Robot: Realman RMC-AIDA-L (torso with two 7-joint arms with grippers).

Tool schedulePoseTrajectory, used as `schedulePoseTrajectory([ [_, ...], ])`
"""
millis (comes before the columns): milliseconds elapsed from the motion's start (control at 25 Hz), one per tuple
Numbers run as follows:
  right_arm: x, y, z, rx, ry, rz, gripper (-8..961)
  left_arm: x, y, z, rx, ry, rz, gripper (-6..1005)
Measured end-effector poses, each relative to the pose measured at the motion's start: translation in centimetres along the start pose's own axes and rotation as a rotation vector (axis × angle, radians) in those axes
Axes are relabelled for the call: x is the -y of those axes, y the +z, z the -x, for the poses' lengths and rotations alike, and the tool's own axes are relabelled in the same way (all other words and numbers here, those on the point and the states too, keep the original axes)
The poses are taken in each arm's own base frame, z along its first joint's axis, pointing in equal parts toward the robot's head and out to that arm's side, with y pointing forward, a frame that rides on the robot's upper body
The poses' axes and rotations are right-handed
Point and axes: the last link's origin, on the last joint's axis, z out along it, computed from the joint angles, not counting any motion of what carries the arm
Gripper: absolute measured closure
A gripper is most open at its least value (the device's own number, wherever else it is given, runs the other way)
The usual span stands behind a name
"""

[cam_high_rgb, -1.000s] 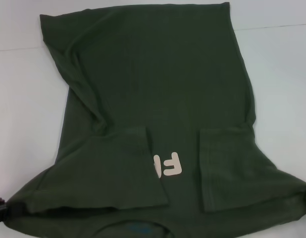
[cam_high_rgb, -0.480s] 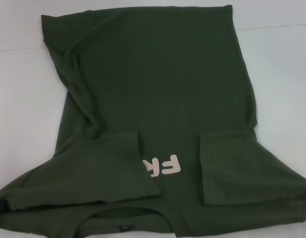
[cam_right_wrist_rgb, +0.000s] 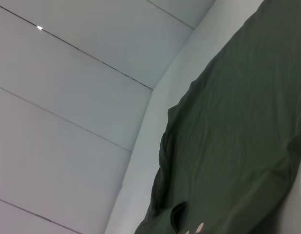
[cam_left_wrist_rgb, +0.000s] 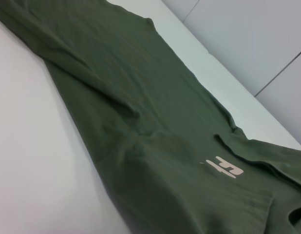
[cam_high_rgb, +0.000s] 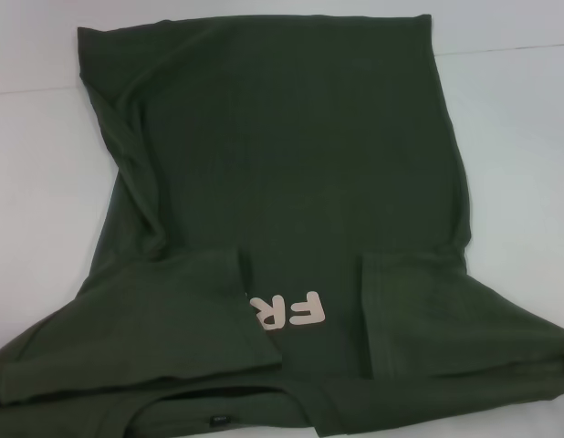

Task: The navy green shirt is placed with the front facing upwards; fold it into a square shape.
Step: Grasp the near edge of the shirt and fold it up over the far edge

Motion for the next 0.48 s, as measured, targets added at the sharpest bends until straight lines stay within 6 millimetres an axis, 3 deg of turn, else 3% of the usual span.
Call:
schedulePoseTrajectory([
  [480, 0.3, -1.0, -0.5, 0.029, 0.021, -0.039, 919, -0.2, -0.4, 1.7, 0.0, -0.02, -0.023, 942],
])
